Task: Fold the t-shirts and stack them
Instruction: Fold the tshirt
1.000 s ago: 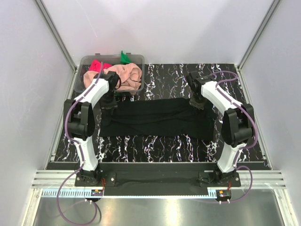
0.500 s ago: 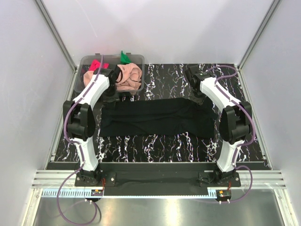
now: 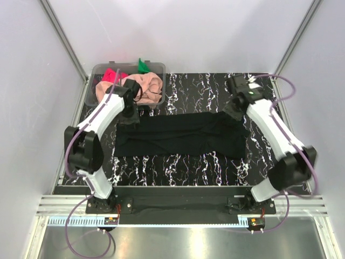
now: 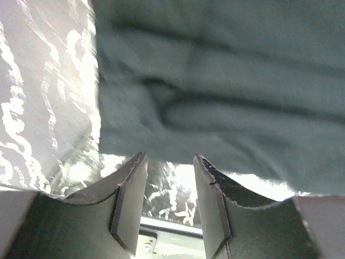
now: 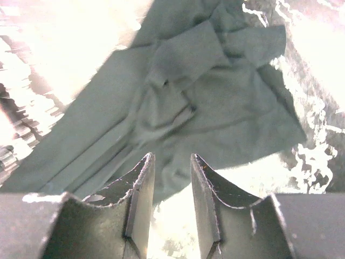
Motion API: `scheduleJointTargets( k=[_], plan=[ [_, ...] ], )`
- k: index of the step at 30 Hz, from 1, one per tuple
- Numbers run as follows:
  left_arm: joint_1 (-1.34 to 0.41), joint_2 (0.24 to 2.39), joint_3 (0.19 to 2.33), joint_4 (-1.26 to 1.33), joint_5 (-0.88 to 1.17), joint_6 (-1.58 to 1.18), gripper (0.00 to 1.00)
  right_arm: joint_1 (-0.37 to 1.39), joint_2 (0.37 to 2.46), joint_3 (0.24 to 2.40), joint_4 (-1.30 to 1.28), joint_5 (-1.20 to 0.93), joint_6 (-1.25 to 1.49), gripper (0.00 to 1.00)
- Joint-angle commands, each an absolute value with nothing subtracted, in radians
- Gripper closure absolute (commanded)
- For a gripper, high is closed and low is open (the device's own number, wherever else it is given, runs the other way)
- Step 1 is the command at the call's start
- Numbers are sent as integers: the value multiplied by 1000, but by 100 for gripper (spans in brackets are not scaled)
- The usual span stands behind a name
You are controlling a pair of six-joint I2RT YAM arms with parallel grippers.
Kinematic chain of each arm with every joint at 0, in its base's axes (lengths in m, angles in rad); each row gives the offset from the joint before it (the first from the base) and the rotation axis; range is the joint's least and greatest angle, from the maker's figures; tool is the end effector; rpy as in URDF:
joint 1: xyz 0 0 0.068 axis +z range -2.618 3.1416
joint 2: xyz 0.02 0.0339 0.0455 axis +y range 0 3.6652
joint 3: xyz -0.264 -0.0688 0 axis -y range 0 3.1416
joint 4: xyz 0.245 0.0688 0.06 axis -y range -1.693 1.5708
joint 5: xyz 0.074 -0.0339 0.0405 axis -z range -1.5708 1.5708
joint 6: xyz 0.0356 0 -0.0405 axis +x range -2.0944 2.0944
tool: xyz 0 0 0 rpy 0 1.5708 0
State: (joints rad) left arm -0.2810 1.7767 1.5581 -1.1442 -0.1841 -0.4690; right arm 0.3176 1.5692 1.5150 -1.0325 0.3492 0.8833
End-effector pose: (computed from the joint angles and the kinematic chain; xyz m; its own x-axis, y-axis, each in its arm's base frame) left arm 0.3368 -0.0904 0.2707 -0.9454 -0.1896 -0.2652 -0.2141 0.9745 0.0664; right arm 0.3054 0.0876 0.3290 -0.6435 0.5529 -0.5294 0.5596 0.8117 0.1675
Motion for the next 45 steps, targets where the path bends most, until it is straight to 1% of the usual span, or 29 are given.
scheduleJointTargets(
  k=[1,3,5,6,8,11,13,19,26,37,45],
  plan=[
    [-327,1614,1412,-1152,-92,-529,55,316,1408,1448,-1049,282,931,60],
    [-344,1530,1317,-1158,-72,-563,55,324,1344,1422,-1084,238,954,61],
    [-379,1465,1276,-1155,-72,-607,54,336,1293,1399,-1117,195,960,62],
    [-388,1454,1257,-1151,-89,-620,54,339,1234,1367,-1117,180,959,62],
    [-394,1451,1207,-1151,-103,-656,53,342,1178,1336,-1120,156,965,62],
    [-397,1491,1206,-1141,-116,-690,54,342,1095,1334,-1138,146,966,62],
    [-399,1522,1222,-1118,-161,-704,53,342,1088,1353,-1153,140,959,62],
    [-397,1693,1290,-1072,-204,-709,54,342,1135,1463,-1196,132,920,62],
    [-374,1807,1361,-1039,-222,-716,54,342,1198,1575,-1203,140,879,62],
    [-252,1859,1413,-1026,-261,-654,54,342,1285,1597,-1195,141,838,61],
    [-238,1850,1408,-1026,-239,-641,54,342,1318,1623,-1189,137,822,61]
  ],
)
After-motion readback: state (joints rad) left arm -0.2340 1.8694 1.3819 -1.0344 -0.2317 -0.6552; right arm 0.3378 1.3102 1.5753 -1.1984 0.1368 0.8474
